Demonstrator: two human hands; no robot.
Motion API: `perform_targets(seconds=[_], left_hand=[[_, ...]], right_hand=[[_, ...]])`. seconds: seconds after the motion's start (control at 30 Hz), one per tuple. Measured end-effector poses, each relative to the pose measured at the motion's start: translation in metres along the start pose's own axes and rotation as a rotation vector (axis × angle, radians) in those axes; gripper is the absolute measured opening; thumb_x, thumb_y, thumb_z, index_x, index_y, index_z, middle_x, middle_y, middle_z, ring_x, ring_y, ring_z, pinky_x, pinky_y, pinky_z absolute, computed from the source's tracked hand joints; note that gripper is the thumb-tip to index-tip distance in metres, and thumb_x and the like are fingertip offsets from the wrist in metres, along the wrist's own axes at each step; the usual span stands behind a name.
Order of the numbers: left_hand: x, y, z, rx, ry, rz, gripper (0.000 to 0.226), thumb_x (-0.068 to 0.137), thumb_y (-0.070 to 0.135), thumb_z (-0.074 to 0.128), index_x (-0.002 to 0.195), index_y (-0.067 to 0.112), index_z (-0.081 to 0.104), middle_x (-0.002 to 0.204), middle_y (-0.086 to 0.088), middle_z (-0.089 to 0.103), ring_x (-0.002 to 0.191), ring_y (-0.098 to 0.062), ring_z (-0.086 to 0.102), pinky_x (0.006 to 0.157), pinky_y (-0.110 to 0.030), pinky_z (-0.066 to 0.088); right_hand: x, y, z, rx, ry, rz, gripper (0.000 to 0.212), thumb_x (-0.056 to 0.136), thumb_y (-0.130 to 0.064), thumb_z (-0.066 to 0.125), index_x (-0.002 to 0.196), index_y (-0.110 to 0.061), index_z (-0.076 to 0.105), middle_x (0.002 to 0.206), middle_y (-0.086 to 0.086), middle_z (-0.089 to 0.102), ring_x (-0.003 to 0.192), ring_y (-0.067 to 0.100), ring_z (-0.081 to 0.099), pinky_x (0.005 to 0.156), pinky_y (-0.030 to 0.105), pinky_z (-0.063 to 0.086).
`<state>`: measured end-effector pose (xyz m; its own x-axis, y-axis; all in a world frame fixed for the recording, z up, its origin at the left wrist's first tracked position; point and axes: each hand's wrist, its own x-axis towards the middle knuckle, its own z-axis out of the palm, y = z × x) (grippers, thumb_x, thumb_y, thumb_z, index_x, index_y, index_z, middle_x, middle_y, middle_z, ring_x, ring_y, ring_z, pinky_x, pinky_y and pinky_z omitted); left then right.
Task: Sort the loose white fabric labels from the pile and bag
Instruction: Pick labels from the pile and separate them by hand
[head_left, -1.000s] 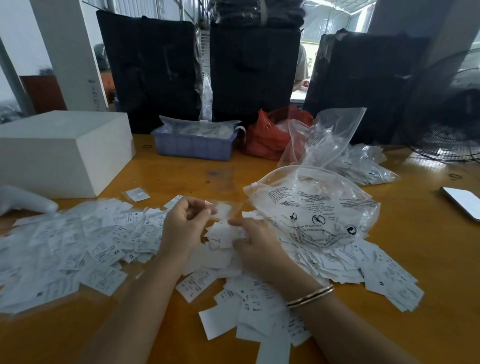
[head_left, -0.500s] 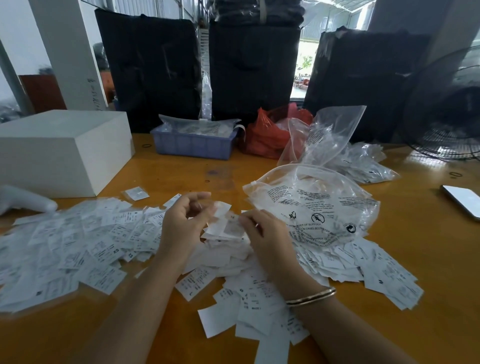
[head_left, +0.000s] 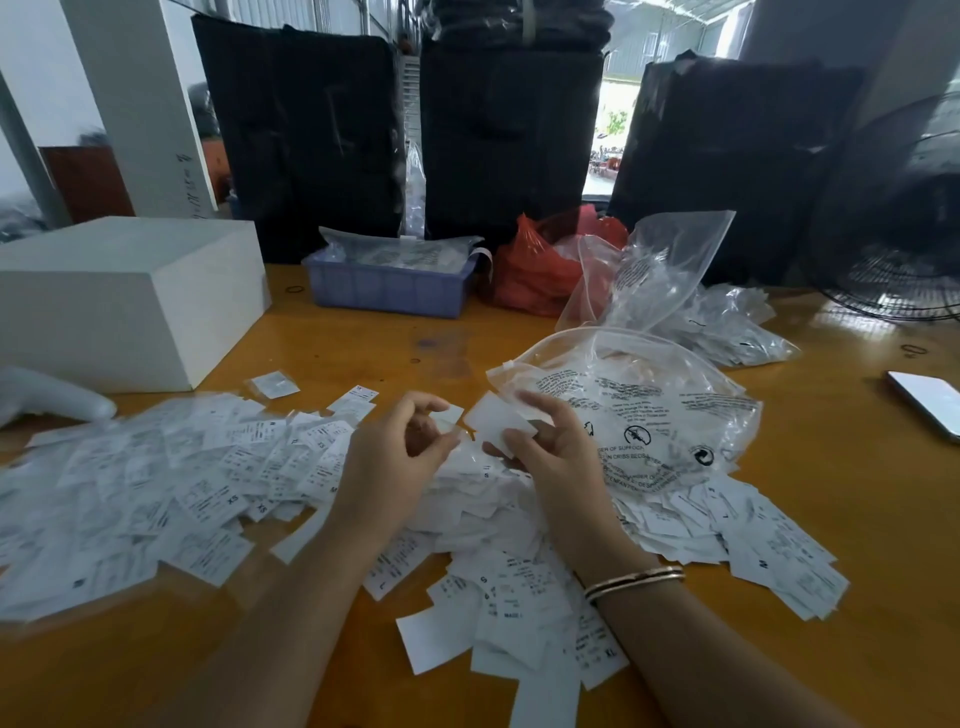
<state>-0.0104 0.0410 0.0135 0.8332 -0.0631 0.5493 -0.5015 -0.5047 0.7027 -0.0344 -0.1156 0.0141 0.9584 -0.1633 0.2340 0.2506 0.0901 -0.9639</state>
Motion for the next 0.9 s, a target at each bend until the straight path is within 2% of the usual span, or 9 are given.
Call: perform_targets(seconds=[0.1, 0.2, 0.33, 0.43, 0.57, 0.67, 0.73, 0.8, 0.9], left_hand=[[-0.001, 0.003, 0.001, 0.051, -0.019, 0.077, 0.028, 0.081, 0.018, 0.073, 0.103, 0.024, 0.058, 0.073, 0.007, 0.061, 0.069, -0.006, 0.060, 0.067, -0.009, 0.048], [-0.001, 0.005, 0.000, 0.066, -0.043, 0.098, 0.031, 0.080, 0.016, 0.074, 0.108, 0.019, 0.060, 0.072, 0.008, 0.060, 0.069, -0.005, 0.059, 0.066, -0.007, 0.047], [-0.002, 0.008, 0.000, 0.085, -0.075, 0.100, 0.033, 0.080, 0.016, 0.074, 0.110, 0.018, 0.061, 0.074, 0.012, 0.058, 0.070, -0.002, 0.059, 0.066, -0.005, 0.046], [-0.002, 0.010, -0.001, 0.092, -0.081, 0.112, 0.034, 0.080, 0.015, 0.074, 0.112, 0.016, 0.061, 0.075, 0.011, 0.058, 0.072, -0.004, 0.059, 0.065, -0.008, 0.047], [-0.003, 0.012, 0.000, 0.076, -0.099, 0.088, 0.036, 0.081, 0.015, 0.073, 0.115, 0.018, 0.059, 0.078, 0.019, 0.055, 0.077, 0.000, 0.057, 0.073, -0.008, 0.045], [-0.003, 0.011, 0.001, 0.069, -0.123, 0.097, 0.037, 0.081, 0.012, 0.072, 0.116, 0.018, 0.060, 0.081, 0.018, 0.058, 0.081, 0.000, 0.059, 0.076, -0.011, 0.047], [-0.003, 0.010, 0.002, 0.069, -0.133, 0.107, 0.037, 0.082, 0.011, 0.072, 0.116, 0.018, 0.059, 0.083, 0.018, 0.060, 0.081, 0.001, 0.060, 0.075, -0.009, 0.047], [-0.003, 0.009, 0.002, 0.064, -0.138, 0.112, 0.036, 0.083, 0.012, 0.071, 0.116, 0.020, 0.059, 0.084, 0.018, 0.063, 0.081, 0.004, 0.059, 0.073, -0.003, 0.045], [-0.003, 0.008, 0.003, 0.057, -0.154, 0.121, 0.037, 0.084, 0.013, 0.070, 0.118, 0.020, 0.058, 0.089, 0.013, 0.069, 0.082, 0.002, 0.061, 0.075, -0.003, 0.045]], right_hand=[[0.000, -0.002, 0.000, 0.030, -0.011, -0.015, 0.036, 0.090, -0.001, 0.058, 0.109, -0.031, 0.055, 0.084, 0.001, 0.074, 0.074, 0.018, 0.072, 0.064, 0.020, 0.054], [0.000, -0.002, 0.000, -0.026, 0.020, -0.051, 0.025, 0.087, 0.001, 0.060, 0.091, -0.022, 0.068, 0.080, -0.004, 0.072, 0.073, 0.014, 0.069, 0.067, 0.023, 0.054], [0.002, -0.002, 0.000, 0.056, 0.070, -0.056, 0.035, 0.086, 0.005, 0.059, 0.071, -0.023, 0.073, 0.086, -0.005, 0.070, 0.076, 0.013, 0.066, 0.071, 0.021, 0.054], [0.003, 0.000, -0.002, 0.160, 0.037, 0.023, 0.040, 0.091, 0.005, 0.050, 0.073, -0.020, 0.075, 0.078, 0.002, 0.073, 0.075, 0.015, 0.068, 0.070, 0.020, 0.054], [0.004, 0.002, -0.003, 0.342, -0.001, 0.069, 0.035, 0.093, -0.001, 0.047, 0.084, -0.014, 0.078, 0.096, 0.007, 0.073, 0.089, 0.016, 0.068, 0.074, 0.020, 0.052], [0.006, 0.004, -0.003, 0.212, 0.081, 0.079, 0.023, 0.088, -0.007, 0.061, 0.093, -0.023, 0.076, 0.095, -0.005, 0.074, 0.086, 0.008, 0.067, 0.072, 0.018, 0.049], [0.007, 0.004, -0.006, 0.210, 0.101, 0.072, 0.035, 0.084, -0.001, 0.064, 0.103, -0.029, 0.070, 0.078, -0.013, 0.070, 0.073, 0.002, 0.063, 0.068, 0.015, 0.049], [0.009, 0.003, -0.010, 0.243, 0.105, 0.076, 0.044, 0.083, 0.004, 0.063, 0.110, -0.031, 0.064, 0.071, -0.011, 0.064, 0.070, 0.004, 0.063, 0.069, 0.015, 0.051], [0.008, -0.002, -0.012, 0.186, 0.106, 0.097, 0.027, 0.083, 0.004, 0.062, 0.101, -0.015, 0.068, 0.086, 0.002, 0.072, 0.087, 0.018, 0.069, 0.074, 0.023, 0.054]])
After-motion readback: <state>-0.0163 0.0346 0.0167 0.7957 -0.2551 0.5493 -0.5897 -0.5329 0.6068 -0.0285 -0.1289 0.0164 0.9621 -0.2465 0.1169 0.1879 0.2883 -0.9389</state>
